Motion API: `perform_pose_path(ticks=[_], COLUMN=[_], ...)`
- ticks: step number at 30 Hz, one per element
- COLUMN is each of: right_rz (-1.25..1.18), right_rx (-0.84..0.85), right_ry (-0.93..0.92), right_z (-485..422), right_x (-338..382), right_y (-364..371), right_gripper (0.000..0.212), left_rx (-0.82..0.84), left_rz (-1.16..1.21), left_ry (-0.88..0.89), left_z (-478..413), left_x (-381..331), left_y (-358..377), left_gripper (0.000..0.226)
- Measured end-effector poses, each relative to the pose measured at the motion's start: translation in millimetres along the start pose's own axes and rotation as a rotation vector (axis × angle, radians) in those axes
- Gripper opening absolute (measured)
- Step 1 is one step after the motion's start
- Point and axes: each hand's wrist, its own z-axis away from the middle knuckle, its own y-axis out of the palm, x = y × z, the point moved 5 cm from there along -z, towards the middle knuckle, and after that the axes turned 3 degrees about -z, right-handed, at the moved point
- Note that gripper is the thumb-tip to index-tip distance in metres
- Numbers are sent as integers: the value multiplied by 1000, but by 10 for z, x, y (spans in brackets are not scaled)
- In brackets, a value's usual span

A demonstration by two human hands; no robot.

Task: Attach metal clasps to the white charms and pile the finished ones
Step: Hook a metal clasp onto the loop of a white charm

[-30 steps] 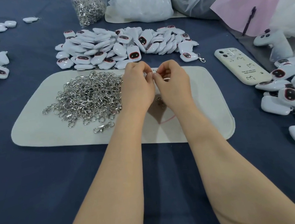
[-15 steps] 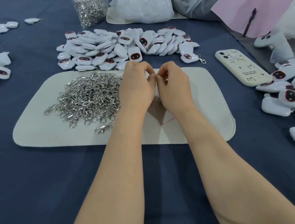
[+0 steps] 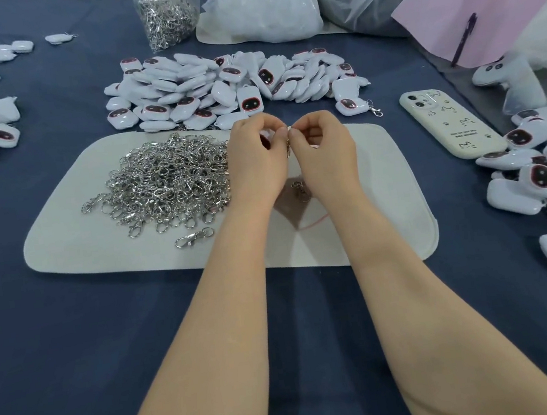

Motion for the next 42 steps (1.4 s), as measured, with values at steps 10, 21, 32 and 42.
perform_pose_path(ticks=[10, 21, 32, 42], right_rz=[24, 151, 33, 27], right_rx=[9, -4, -38, -55], right_ry=[-25, -121, -62, -51], right_z=[-3, 32, 25, 22], right_x=[3, 48, 39, 31], right_y=[15, 26, -1, -7], right_gripper=[8, 15, 10, 10], left_rx=[16, 24, 19, 38], left_rz=[189, -95, -87, -120], left_ry=[-147, -15, -26, -35], left_z=[17, 14, 14, 19], left_x=[8, 17, 7, 15], left_y=[11, 13, 21, 40], left_gripper=[4, 7, 10, 10])
